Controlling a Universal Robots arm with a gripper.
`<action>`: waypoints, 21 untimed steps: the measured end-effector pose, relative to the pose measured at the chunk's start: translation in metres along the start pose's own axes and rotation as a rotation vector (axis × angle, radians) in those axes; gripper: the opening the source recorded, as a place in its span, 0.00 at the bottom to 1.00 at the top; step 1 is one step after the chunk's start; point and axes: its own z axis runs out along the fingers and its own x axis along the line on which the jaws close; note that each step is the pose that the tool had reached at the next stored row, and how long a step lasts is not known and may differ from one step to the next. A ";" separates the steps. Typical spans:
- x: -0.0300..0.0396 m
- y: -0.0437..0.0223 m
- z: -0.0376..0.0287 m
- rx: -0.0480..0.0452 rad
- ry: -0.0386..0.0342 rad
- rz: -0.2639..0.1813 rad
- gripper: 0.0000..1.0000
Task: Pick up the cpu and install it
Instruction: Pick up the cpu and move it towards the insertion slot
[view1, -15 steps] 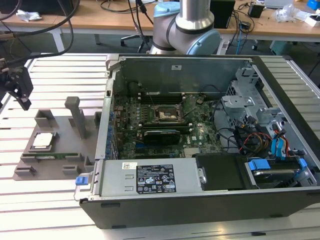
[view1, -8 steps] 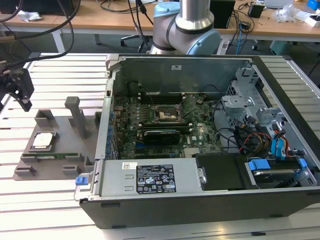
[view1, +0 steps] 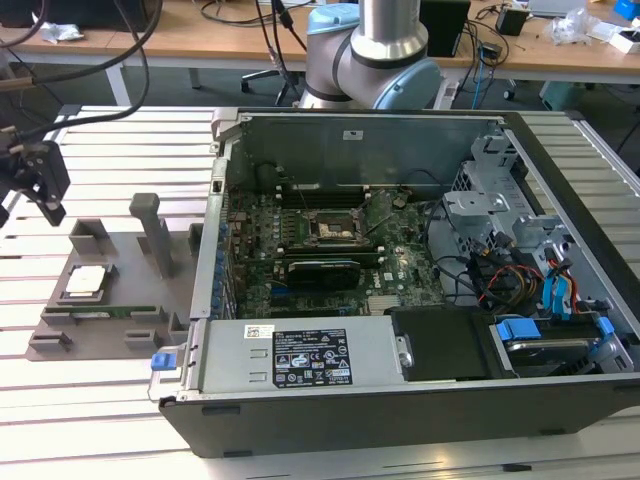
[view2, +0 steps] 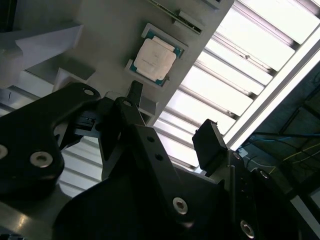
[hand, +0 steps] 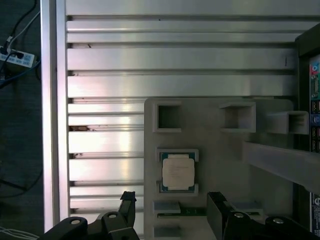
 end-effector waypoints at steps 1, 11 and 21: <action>0.0000 0.0000 0.0005 0.0000 0.0000 0.000 0.68; 0.0002 0.0000 0.0067 0.0000 0.0000 0.000 0.68; 0.0003 0.0000 0.0131 0.0000 0.0001 0.000 0.68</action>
